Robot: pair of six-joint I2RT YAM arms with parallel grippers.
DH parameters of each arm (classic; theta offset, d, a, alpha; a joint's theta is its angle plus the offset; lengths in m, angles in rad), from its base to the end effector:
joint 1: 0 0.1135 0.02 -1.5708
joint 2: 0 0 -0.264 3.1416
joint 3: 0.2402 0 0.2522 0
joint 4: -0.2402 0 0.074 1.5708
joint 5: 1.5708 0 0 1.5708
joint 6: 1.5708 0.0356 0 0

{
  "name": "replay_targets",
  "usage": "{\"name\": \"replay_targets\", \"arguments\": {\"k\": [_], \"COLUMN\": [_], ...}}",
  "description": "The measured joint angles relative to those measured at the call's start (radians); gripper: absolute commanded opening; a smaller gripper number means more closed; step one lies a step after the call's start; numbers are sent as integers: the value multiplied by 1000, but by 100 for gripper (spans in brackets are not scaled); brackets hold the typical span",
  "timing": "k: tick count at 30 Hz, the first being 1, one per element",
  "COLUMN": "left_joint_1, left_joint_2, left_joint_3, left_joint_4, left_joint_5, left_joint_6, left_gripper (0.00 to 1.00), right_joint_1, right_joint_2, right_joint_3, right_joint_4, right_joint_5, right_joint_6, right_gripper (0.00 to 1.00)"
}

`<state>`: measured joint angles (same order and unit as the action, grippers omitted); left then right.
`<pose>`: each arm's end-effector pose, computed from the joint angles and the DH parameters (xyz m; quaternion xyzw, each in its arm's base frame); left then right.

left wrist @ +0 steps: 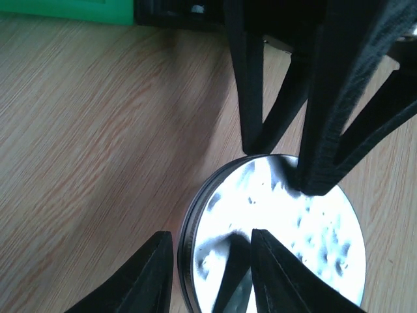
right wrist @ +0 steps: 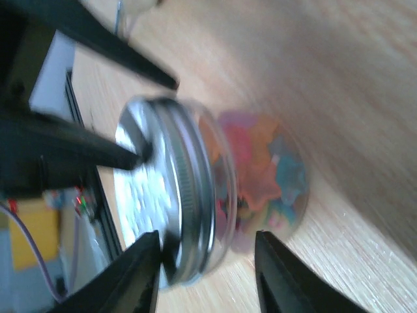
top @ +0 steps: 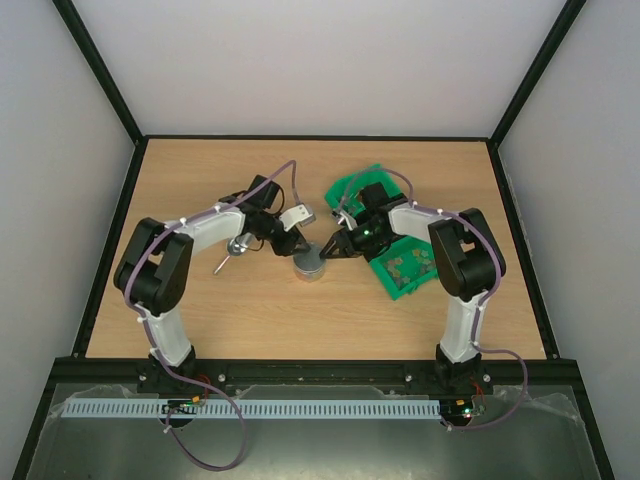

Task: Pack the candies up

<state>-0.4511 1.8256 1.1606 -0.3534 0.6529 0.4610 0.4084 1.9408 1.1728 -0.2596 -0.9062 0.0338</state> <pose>0.3236 -0.1808 0.1780 0.4799 0.7796 -0.3073 0.2598 0.3403 0.1778 0.1505 -0.2767 0.8291 0.4643 0.1429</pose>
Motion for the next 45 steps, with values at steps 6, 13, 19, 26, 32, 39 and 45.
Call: {"name": "replay_targets", "arguments": {"k": [6, 13, 19, 26, 32, 39, 45], "left_joint_1": [21, 31, 58, 123, 161, 188, 185], "left_joint_2": [-24, -95, -196, -342, -423, -478, -473], "left_joint_3": [-6, -18, -45, -87, -103, -129, -148], "left_joint_4": [-47, -92, -105, -106, -62, -23, -83], "left_joint_5": [-13, -28, -29, -44, -69, -96, -97], "left_joint_6": [47, 89, 100, 97, 45, -31, 44], "left_gripper": [60, 69, 86, 99, 100, 99, 100], "right_joint_1": [-6, -38, -34, 15, 94, 147, 209], "right_joint_2": [-23, -113, -208, -293, -296, -260, -216], "right_joint_3": [-37, -124, -259, -381, -438, -444, -444], "right_joint_4": [-69, -37, 153, 393, 517, 605, 657], "right_joint_5": [-18, -20, -9, 79, 175, 235, 262], "right_joint_6": [-101, -195, -232, -315, -428, -504, -516], "right_gripper": [65, 67, 84, 88, 90, 87, 82]}}
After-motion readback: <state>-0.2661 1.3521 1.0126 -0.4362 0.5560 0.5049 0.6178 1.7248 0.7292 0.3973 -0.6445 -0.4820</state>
